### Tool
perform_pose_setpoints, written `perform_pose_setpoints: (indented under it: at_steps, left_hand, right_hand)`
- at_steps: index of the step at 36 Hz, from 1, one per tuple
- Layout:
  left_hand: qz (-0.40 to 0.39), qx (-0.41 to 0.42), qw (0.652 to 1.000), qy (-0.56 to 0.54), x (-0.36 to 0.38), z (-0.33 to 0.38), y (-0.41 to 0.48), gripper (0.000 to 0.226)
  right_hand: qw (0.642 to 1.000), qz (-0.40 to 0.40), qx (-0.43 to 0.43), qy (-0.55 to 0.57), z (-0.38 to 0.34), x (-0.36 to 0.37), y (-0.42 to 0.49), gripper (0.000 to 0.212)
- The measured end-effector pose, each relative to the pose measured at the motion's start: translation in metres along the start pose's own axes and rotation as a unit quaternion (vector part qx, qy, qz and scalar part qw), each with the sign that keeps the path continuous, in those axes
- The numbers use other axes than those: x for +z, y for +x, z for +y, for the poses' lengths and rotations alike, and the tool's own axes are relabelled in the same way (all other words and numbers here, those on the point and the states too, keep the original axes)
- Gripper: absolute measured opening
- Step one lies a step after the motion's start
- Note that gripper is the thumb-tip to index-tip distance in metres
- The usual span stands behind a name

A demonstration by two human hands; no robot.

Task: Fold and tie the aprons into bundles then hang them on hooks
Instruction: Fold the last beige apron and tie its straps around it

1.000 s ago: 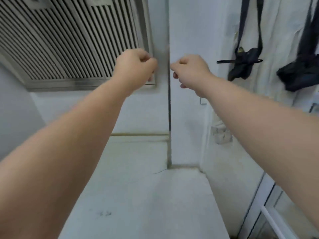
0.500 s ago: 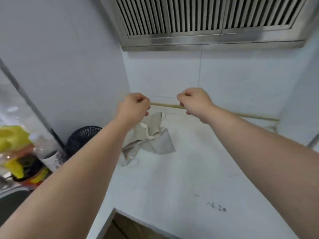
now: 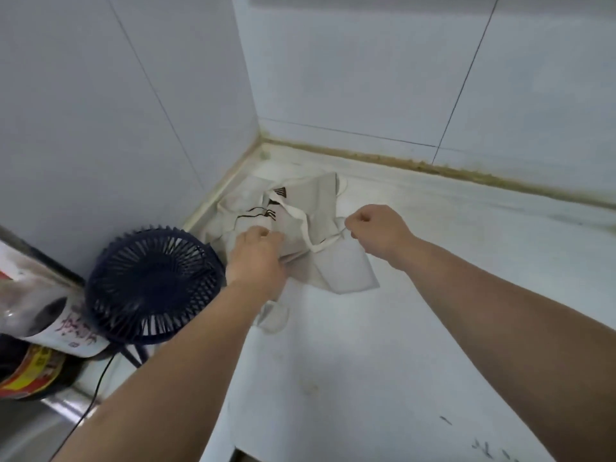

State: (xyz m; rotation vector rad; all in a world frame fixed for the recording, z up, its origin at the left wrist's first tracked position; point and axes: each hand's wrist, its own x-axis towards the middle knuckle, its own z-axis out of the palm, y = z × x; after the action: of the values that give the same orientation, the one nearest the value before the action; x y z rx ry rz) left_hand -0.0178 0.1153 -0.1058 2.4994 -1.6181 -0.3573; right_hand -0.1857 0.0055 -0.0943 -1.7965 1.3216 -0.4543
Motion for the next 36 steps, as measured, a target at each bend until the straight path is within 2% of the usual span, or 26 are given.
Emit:
perform_pose_setpoints:
  at_steps: [2, 5, 8, 11, 14, 17, 19, 20, 25, 29, 31, 33, 34, 35, 36]
  left_hand:
    - [-0.015, -0.013, 0.998, 0.060, 0.006, -0.002, 0.011, 0.054]
    - [-0.047, -0.042, 0.991, 0.122, 0.022, -0.008, 0.031, 0.066]
    - [-0.047, -0.063, 0.990, 0.117, 0.034, -0.011, 0.045, 0.060]
    - [-0.034, -0.070, 0.997, 0.008, 0.044, -0.013, 0.057, 0.054]
    - [-0.012, -0.043, 0.983, -0.180, 0.047, -0.005, 0.059, 0.042]
    - [-0.014, 0.026, 0.959, -0.281, 0.044, 0.013, 0.048, 0.035]
    - [-0.022, 0.046, 0.940, -0.337, 0.039, 0.023, 0.042, 0.041]
    - [-0.025, 0.031, 0.927, -0.374, 0.037, 0.027, 0.039, 0.042]
    - [-0.017, -0.043, 0.854, -0.518, 0.010, 0.045, 0.020, 0.041]
    - [-0.041, -0.048, 0.805, -0.590, -0.007, 0.049, -0.001, 0.030]
    - [-0.060, -0.038, 0.787, -0.613, -0.010, 0.050, -0.010, 0.021]
    - [-0.078, -0.038, 0.767, -0.635, -0.009, 0.052, -0.019, 0.019]
    - [-0.084, -0.043, 0.762, -0.641, -0.008, 0.053, -0.023, 0.020]
    - [-0.084, -0.050, 0.772, -0.629, -0.007, 0.054, -0.027, 0.021]
    - [-0.075, -0.056, 0.796, -0.598, -0.005, 0.052, -0.028, 0.023]
  right_hand:
    - [1.000, -0.004, -0.006, -0.002, -0.001, 0.008, 0.011, 0.021]
    - [1.000, -0.026, 0.000, -0.017, 0.000, 0.022, 0.033, 0.022]
    - [0.997, -0.058, -0.008, -0.053, 0.005, 0.036, 0.047, 0.022]
    - [0.997, -0.068, 0.009, -0.042, 0.015, 0.045, 0.059, 0.026]
    - [0.995, -0.095, 0.024, -0.026, 0.028, 0.049, 0.066, 0.062]
    - [0.995, -0.098, 0.010, -0.014, 0.032, 0.044, 0.058, 0.095]
    - [0.994, -0.096, 0.016, -0.053, 0.034, 0.038, 0.052, 0.103]
    - [0.992, -0.098, 0.024, -0.077, 0.037, 0.035, 0.051, 0.103]
    - [0.989, -0.065, 0.032, -0.133, 0.043, 0.005, 0.017, 0.091]
    - [0.997, -0.048, 0.039, 0.051, 0.037, -0.005, -0.014, 0.087]
    - [0.994, -0.021, 0.050, 0.090, 0.033, -0.005, -0.029, 0.065]
    - [0.998, 0.035, 0.040, 0.036, 0.032, -0.005, -0.042, 0.025]
    - [0.997, 0.064, 0.036, 0.025, 0.032, -0.005, -0.048, 0.012]
    - [0.995, 0.089, 0.036, 0.036, 0.032, -0.006, -0.055, 0.018]
    - [0.992, 0.106, 0.042, 0.059, 0.032, -0.008, -0.058, 0.023]
